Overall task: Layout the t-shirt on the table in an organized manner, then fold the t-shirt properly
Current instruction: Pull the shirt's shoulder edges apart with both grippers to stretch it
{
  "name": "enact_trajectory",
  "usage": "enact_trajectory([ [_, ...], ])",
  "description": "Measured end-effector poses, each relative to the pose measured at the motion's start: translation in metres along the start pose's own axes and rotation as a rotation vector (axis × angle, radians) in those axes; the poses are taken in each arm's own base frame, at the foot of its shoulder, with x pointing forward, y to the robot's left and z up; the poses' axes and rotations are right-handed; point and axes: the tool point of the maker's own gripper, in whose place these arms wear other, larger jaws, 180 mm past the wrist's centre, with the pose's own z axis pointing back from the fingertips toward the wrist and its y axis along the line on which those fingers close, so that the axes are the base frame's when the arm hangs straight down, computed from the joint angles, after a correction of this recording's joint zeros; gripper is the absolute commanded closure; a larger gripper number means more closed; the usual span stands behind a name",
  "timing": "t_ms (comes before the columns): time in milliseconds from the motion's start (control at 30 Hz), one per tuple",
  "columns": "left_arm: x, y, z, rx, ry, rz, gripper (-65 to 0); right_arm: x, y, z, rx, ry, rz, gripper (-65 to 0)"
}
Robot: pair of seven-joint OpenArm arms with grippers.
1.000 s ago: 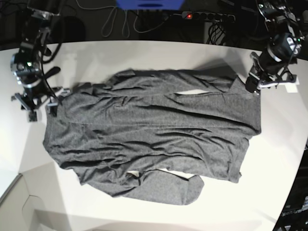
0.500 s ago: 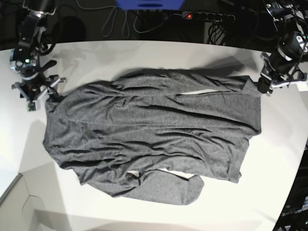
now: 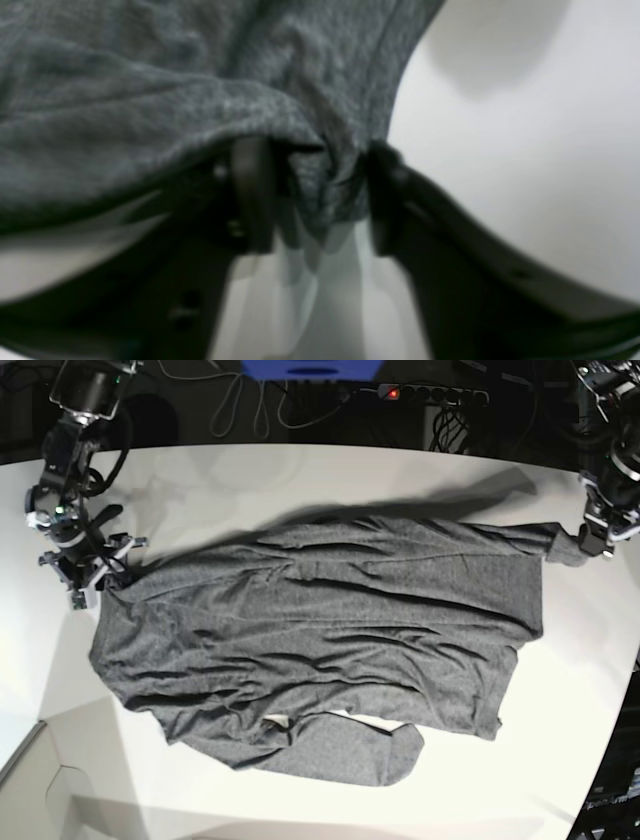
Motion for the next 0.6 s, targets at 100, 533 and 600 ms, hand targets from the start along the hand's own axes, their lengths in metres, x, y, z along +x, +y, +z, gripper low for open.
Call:
enact_trajectory([
  [100, 0.002, 0.001, 0.001, 0.002, -0.008, 0.003, 0.0, 0.002, -0.007, -0.003, 0.008, -0.006, -0.005, -5.9],
  [533, -0.019, 0.000, 0.002, -0.037, 0.054, 0.074, 0.0, 0.026, -0.074, 0.036, -0.179, -0.133, -0.044, 0.0],
  [600, -0.018, 0.000, 0.003, -0.040, 0.056, 0.073, 0.0, 0.013, -0.071, 0.037, -0.172, -0.105, -0.044, 0.0],
])
